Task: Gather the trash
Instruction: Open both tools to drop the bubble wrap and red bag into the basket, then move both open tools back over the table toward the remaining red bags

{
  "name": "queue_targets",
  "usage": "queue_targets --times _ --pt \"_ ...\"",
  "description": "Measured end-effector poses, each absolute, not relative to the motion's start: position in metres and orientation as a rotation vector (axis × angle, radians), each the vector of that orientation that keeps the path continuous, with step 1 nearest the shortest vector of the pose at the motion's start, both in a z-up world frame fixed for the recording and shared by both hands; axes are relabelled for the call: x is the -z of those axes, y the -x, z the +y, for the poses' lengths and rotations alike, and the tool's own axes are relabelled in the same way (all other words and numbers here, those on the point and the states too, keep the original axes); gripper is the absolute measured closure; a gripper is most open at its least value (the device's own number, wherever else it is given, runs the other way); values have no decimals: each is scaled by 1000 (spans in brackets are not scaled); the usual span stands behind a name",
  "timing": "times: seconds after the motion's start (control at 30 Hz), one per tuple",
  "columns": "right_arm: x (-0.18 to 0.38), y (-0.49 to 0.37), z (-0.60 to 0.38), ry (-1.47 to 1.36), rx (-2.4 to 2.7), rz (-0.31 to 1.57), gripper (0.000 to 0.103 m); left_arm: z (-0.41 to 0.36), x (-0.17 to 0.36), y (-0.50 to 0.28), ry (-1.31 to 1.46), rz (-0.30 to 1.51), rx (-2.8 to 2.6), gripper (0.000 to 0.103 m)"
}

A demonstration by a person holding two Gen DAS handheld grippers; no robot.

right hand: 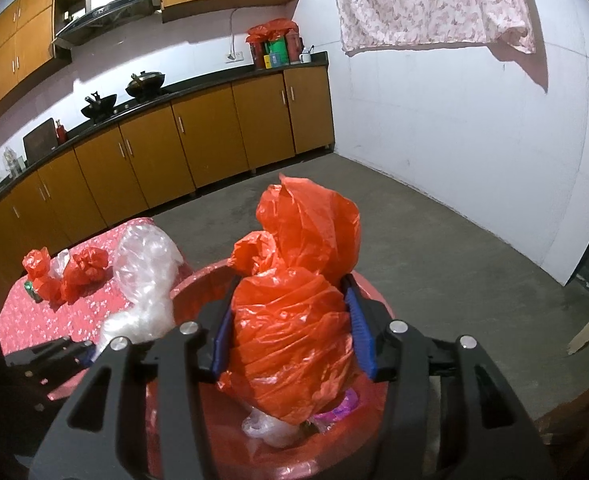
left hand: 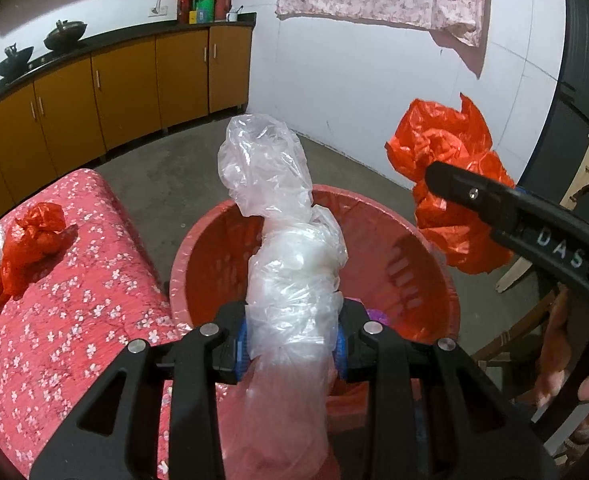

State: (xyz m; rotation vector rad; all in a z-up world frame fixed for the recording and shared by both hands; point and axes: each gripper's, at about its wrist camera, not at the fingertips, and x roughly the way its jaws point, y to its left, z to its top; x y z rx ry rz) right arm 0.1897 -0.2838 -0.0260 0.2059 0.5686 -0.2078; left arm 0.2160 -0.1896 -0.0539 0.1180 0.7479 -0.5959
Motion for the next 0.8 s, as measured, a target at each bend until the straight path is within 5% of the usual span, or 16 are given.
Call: queue_targets --times 0.27,0.8 --pt "27 -190 -291 -244 199 550 46 -191 61 -219 -113 762 584 51" --pt "32 -179 -282 -230 224 551 37 -140 61 -217 -48 763 453 42"
